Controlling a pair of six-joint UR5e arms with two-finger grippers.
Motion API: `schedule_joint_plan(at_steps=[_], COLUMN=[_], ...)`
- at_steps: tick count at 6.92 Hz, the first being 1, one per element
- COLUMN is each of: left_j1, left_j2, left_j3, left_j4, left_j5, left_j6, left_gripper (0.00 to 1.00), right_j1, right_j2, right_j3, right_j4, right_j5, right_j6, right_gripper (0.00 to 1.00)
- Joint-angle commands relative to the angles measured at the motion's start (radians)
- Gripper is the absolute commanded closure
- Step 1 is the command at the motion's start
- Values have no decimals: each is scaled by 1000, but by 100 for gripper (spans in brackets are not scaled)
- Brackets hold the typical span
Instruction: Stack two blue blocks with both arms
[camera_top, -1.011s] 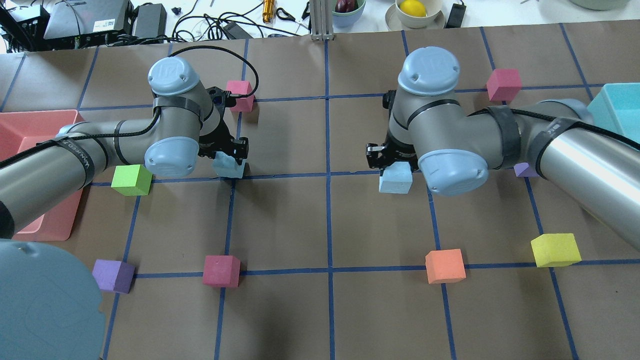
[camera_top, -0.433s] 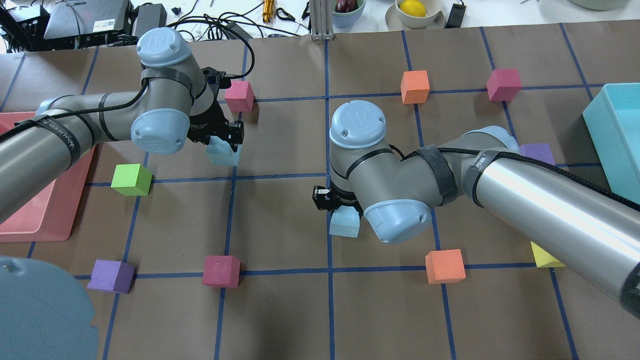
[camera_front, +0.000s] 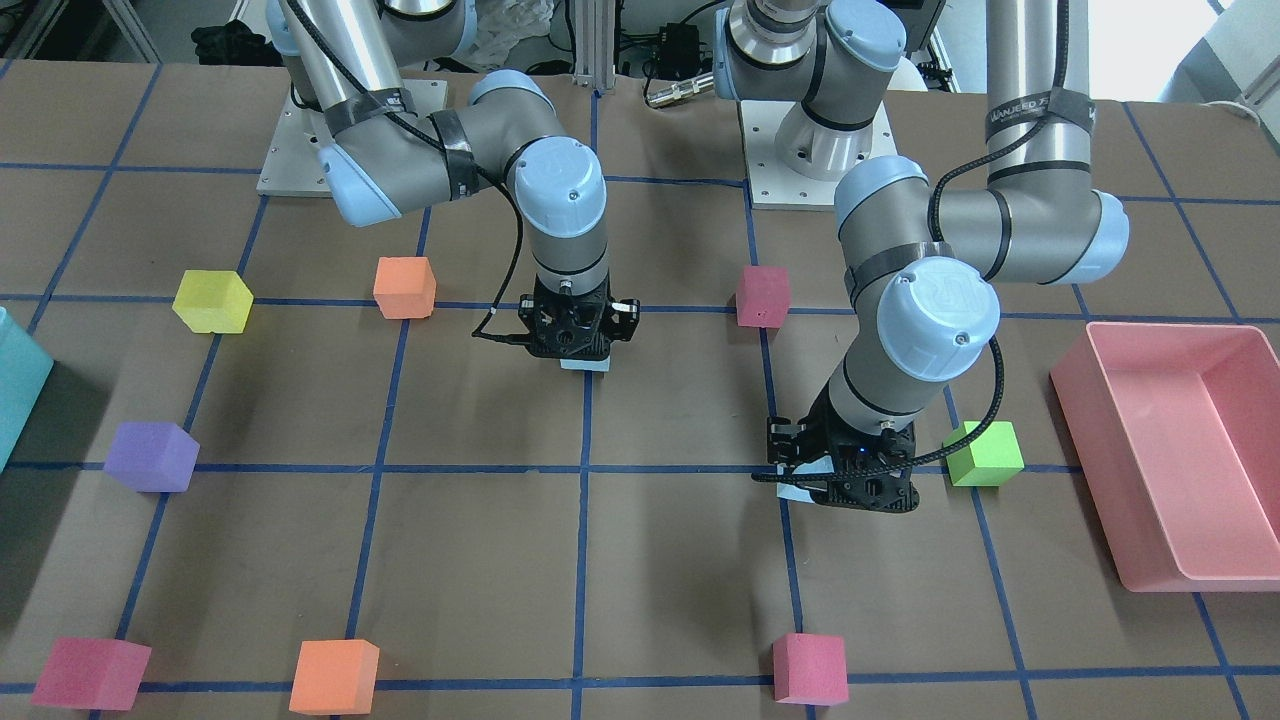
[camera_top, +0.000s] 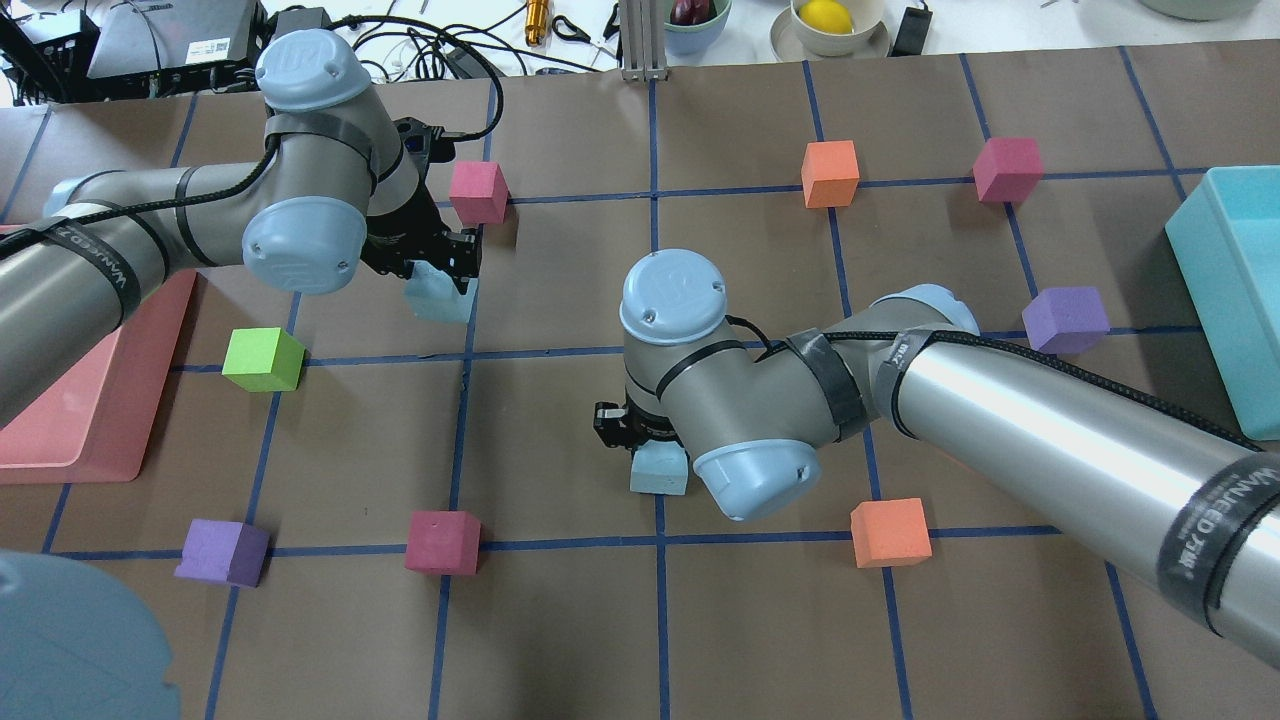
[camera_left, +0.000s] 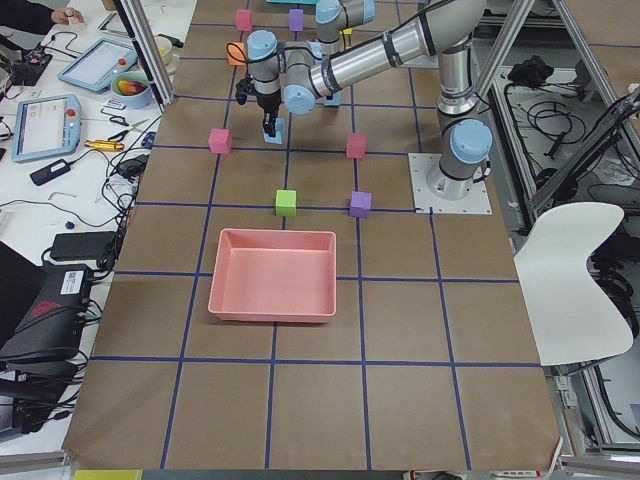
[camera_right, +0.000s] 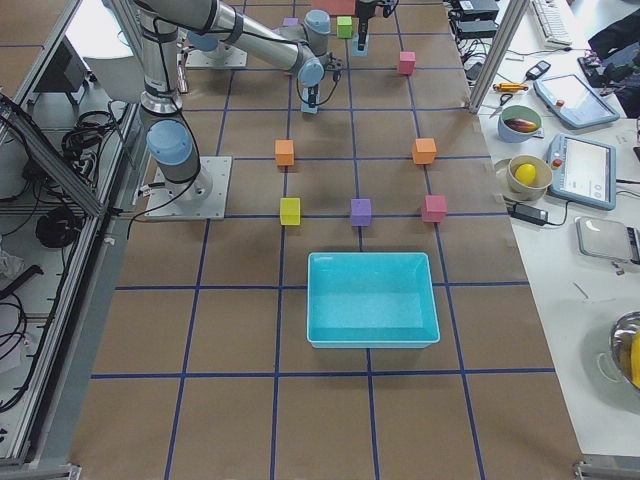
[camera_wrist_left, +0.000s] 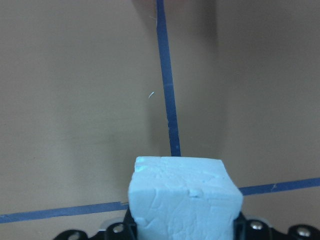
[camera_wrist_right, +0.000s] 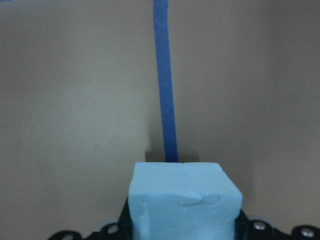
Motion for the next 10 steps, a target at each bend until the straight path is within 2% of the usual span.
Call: schedule_joint_plan(at_steps=[1,2,3,4,6,7,8,10], left_j1=[0,0,-2,-6,-12,-12,-26,-165], left_j2=[9,9,10,23,82,119,145,175], left_j3=[-1,-1,-1,-11,-8,-17,-34,-48], left_j4=[-5,-5,-6,-8,-107,-144,-169,-170], left_j5=[1,-1,-3,-3,-4,-7,-4,1], left_j6=[0,0,1,0,-6,-5,-20,-163], left_gripper=[100,100,100,100,100,100,100,100], right_j1=[7,7,5,5,-28,-89,-164,-286], right_j2=[5,5,-2,-7,-43,-97,-131,-176], right_j3=[13,23,22,16,-21,-98,-175,-289], right_j4=[-6,-9,-9,-5,55,193,336,495], right_j5=[-1,-12,-17,-17,-17,-18,-47,-86], right_j6=[-16,-12,-12,-16,-19,-59,-184,-275], right_gripper=[70,21,0,0,0,0,0,0])
